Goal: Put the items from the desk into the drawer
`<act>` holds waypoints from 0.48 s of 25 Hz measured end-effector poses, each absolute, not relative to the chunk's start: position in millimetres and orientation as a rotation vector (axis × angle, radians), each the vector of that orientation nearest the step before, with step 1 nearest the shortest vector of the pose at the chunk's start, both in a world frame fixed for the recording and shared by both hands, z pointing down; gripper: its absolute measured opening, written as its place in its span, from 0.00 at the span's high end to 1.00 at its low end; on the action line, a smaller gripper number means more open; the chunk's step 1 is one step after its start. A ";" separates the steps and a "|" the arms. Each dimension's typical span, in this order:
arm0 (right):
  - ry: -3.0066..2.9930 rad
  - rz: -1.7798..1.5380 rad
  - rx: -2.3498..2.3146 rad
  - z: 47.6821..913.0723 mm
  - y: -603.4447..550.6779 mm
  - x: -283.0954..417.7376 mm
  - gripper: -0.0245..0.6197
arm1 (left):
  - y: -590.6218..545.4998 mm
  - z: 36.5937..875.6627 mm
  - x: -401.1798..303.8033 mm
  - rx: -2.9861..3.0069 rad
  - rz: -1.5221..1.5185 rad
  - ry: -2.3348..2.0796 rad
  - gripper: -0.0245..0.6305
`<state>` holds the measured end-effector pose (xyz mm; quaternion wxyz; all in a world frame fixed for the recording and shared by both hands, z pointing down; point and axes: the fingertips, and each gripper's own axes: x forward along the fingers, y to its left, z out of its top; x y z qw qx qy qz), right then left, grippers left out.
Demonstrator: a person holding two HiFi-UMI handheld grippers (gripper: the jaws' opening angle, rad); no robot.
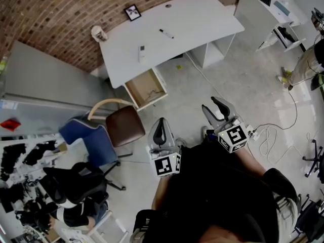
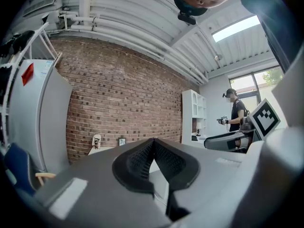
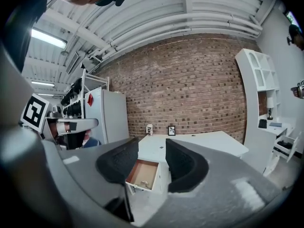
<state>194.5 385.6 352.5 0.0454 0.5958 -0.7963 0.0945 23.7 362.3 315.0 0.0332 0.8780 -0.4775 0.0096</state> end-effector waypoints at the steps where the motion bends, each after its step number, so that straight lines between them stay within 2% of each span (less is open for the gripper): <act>1: -2.429 0.292 1.817 353.8 386.6 196.3 0.68 | 363.2 314.4 25.6 2.703 0.028 -1.468 0.94; 12: -2.437 0.327 1.799 361.4 386.6 237.8 0.68 | 365.6 299.7 60.4 2.708 0.005 -1.566 0.94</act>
